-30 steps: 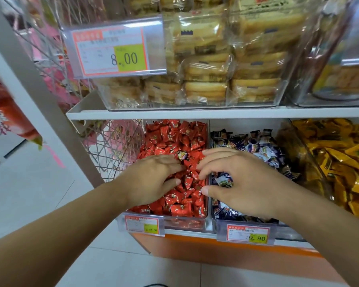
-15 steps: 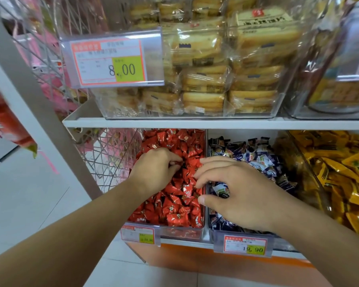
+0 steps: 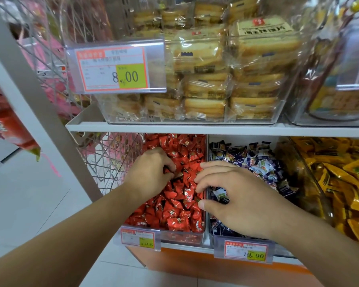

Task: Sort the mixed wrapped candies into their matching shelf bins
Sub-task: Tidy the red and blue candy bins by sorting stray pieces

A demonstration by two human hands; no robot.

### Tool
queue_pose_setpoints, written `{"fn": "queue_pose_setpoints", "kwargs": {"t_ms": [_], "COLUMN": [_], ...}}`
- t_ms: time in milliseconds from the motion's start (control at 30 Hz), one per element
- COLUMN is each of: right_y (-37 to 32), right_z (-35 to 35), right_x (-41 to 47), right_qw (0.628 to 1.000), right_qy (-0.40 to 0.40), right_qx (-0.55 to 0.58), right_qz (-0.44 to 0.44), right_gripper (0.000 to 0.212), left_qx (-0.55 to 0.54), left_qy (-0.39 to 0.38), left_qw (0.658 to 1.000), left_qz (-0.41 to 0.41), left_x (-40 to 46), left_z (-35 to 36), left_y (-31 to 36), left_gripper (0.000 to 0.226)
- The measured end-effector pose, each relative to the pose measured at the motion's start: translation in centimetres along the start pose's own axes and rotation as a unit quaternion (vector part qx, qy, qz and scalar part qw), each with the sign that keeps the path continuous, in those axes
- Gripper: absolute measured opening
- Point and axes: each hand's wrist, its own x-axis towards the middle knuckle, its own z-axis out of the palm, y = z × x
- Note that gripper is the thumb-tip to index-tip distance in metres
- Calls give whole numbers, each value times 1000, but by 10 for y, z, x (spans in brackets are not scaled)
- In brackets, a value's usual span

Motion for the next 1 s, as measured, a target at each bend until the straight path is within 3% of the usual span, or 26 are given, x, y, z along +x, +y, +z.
{"fn": "queue_pose_setpoints", "kwargs": {"t_ms": [233, 467, 567, 667, 833, 900, 1000], "right_y": [-1, -1, -3, -9, -24, -30, -37], "right_z": [1, 0, 0, -1, -6, -5, -3], "right_x": [2, 2, 2, 0, -3, -4, -8], "right_qw": [1000, 1000, 1000, 1000, 994, 994, 993], "right_qy": [-7, -7, -8, 8, 88, 95, 102], "right_qx": [4, 1, -6, 2, 8, 8, -5], "right_qz": [4, 3, 4, 21, 65, 58, 60], "right_gripper": [17, 15, 17, 24, 46, 43, 27], "left_qx": [34, 26, -41, -145, -389, -447, -468], "left_qy": [-77, -51, -6, 29, 23, 0, -20], "left_qw": [996, 997, 998, 989, 917, 890, 878], "left_qz": [23, 47, 45, -28, -89, -93, -102], "left_x": [6, 6, 0, -13, -48, -61, -67], "left_z": [-3, -2, -9, -25, -55, -60, -57], "left_y": [4, 3, 5, 14, 49, 66, 78], "left_gripper": [45, 30, 21, 18, 15, 13, 9]}}
